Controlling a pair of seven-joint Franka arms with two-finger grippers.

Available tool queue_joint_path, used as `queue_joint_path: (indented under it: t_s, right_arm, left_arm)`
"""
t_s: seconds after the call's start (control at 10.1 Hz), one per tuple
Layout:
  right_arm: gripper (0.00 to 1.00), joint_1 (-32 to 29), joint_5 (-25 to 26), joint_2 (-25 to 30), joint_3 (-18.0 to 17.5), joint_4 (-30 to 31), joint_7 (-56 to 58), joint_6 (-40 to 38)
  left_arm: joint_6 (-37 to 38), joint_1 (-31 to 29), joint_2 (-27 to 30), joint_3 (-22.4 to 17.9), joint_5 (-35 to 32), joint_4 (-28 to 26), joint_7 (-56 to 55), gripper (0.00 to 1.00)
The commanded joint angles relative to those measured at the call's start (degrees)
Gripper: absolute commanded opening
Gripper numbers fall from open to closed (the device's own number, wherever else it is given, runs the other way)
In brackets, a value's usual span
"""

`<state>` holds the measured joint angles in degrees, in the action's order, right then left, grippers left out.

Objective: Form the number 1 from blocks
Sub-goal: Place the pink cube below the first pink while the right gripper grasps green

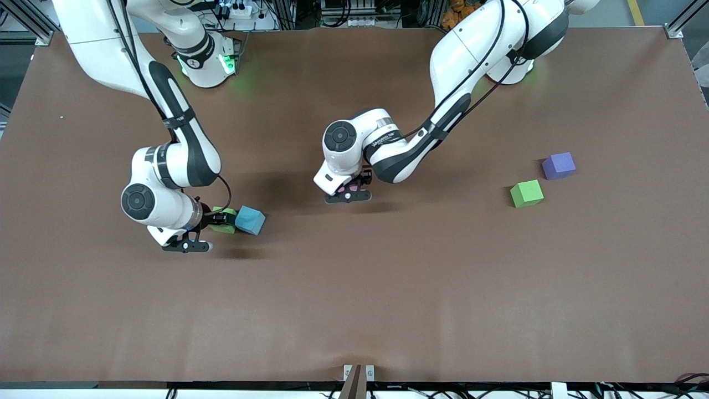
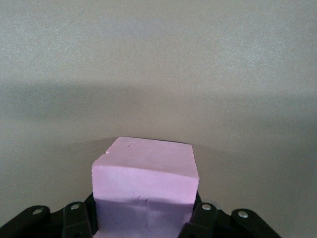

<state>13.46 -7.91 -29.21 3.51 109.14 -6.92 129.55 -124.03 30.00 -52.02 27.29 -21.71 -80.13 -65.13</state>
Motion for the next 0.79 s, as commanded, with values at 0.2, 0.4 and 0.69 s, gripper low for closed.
queue_joint_path:
  t_s: [0.2, 0.4, 0.69]
  right_arm:
    - [0.86, -0.5, -1.0, -0.2, 0.1, 0.1, 1.3, 0.4]
    - [0.85, -0.7, -2.2, -0.9, 0.4, 0.2, 1.2, 0.4]
    - [0.83, -0.6, -4.7, -1.3, 0.4, 0.6, -2.3, 0.5]
  left_arm:
    - [0.2, 1.1, -0.9, -1.2, 1.8, 1.6, 0.1, 0.44]
    - [0.2, 1.3, -0.8, -1.2, 1.7, 1.3, -0.1, 1.00]
    - [0.4, 1.3, 0.5, -1.2, 1.6, 1.3, -0.3, 1.00]
